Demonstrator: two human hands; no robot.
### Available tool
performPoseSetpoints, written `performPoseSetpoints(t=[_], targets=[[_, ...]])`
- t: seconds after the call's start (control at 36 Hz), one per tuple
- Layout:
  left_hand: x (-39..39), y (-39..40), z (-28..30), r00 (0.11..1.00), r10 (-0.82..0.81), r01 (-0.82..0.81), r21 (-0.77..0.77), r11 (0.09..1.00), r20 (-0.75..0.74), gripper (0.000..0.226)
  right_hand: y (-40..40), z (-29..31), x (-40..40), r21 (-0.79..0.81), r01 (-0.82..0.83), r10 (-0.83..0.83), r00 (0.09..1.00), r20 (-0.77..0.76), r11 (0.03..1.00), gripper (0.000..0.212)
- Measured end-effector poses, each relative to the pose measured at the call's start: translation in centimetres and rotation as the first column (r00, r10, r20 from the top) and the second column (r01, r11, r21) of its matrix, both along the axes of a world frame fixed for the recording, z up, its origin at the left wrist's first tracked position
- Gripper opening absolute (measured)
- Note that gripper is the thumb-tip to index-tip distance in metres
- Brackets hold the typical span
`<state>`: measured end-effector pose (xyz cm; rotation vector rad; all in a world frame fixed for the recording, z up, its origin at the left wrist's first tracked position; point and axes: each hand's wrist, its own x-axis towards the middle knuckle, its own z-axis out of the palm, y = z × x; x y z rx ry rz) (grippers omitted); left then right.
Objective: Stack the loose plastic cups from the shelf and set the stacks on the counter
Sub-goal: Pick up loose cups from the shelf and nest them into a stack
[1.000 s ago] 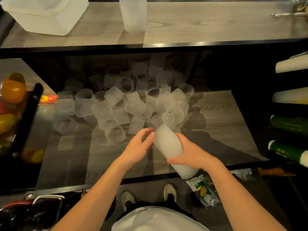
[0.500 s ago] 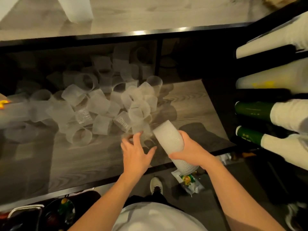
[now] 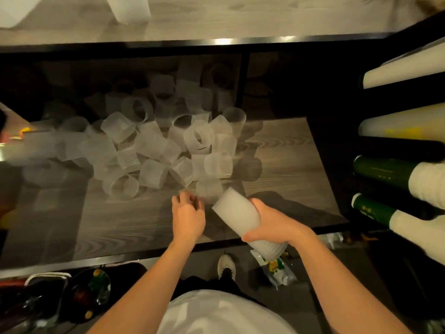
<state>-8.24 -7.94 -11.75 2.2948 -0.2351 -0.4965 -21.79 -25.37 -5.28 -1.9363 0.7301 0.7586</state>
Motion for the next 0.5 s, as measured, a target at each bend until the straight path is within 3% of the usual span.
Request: performPoseSetpoints(t=[0.14,0.25,0.39,0.5], targets=[[0.4,1.0,1.2,0.981,-0.183,0.182,0.027,0.983,0.058,0.013,0.1,-0.1,0.5,-0.038,-0.041,0.040,0.999,-0.020,0.998,0.116],[0.1,1.3,2.2,0.981,-0.193,0.195,-0.115,0.974,0.025,0.013,0.4,-0.2,0.8,-0.060,-0.062,0.060,0.998,-0.035,0.996,0.122],[0.1,2.2,3.0,0.955,-0.194,0.099,-0.372,0.923,-0.227,0.060,0.3,-0.4,0.9,-0.075,-0.082,0.081,0.996,-0.025,0.994,0.125],[-0.5,1.7,3.5,0.907,-0.387,0.314,-0.343,0.885,-0.169,0.046,0.0,-0.2,1.0,-0.103,-0.087,0.087,0.996,-0.005,0.991,0.124]])
